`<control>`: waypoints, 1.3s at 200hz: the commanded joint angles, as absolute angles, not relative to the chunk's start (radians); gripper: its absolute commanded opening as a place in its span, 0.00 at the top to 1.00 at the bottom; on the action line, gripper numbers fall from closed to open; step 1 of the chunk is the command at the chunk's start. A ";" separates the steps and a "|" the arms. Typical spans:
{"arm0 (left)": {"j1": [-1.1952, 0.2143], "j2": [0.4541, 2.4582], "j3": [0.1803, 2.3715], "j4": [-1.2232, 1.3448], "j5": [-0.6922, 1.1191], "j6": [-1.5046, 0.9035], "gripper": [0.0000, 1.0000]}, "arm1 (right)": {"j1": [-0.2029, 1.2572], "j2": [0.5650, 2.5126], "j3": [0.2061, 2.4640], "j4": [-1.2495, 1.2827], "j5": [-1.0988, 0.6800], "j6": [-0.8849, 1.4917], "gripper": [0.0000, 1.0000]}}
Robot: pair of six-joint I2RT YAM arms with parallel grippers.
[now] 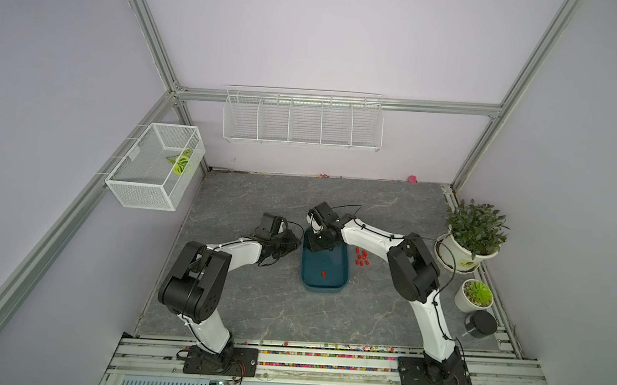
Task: Take the screw protection sleeves out of the storage box
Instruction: Pick up the screw protection sleeve from the storage box.
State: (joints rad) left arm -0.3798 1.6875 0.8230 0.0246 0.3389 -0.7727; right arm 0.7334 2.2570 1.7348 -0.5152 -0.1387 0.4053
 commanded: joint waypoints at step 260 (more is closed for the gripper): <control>-0.384 1.692 0.845 0.020 0.346 -0.756 0.67 | 0.770 2.274 1.763 -0.611 -0.074 0.367 0.69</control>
